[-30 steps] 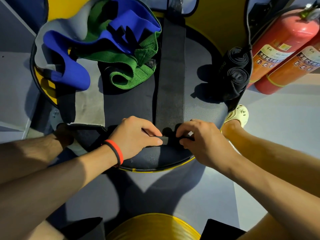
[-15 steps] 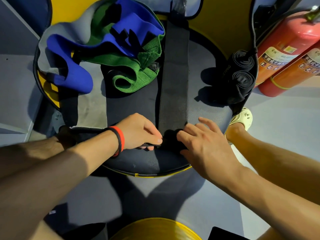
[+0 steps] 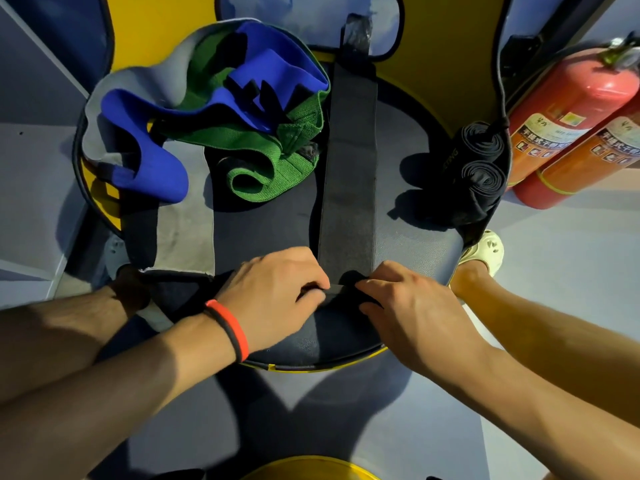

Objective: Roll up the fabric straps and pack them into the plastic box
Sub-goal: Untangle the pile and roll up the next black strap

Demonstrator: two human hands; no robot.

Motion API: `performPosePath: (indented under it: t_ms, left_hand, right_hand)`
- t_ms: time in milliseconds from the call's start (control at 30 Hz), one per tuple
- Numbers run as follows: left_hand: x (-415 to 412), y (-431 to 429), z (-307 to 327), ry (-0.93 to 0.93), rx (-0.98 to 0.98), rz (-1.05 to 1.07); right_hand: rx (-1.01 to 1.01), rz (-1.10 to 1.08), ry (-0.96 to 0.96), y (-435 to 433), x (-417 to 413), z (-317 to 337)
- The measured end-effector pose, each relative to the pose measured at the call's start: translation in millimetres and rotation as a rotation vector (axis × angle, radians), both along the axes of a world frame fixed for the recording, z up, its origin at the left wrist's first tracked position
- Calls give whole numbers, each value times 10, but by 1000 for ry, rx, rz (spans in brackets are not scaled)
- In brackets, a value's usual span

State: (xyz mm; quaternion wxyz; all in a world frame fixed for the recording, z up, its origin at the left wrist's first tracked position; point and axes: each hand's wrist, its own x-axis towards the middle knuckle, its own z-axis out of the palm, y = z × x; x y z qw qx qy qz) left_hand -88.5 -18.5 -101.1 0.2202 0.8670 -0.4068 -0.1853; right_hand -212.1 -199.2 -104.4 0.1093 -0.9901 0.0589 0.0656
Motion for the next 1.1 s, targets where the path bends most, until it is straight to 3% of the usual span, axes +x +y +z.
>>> performPosePath:
  t_ms: [100, 367, 533, 700, 867, 1000, 1100]
  left_hand:
    - [-19, 8, -19, 5, 53, -17]
    - [103, -76, -40, 289, 19, 262]
    - [197, -153, -55, 383, 7, 377]
    - [254, -216, -84, 637, -88, 465]
    - [263, -272, -72, 697, -115, 531]
    - [263, -283, -88, 663, -132, 561]
    - [254, -281, -119, 529, -135, 532]
  right_hand:
    - [36, -32, 1, -4, 7, -35]
    - [368, -228, -91, -186, 71, -71]
    - [433, -300, -112, -253, 145, -131]
    - [450, -280, -202, -242, 197, -176]
    - [314, -87, -251, -210, 161, -154]
    - [229, -12, -109, -216, 128, -135]
    - [211, -5, -105, -234, 179, -125]
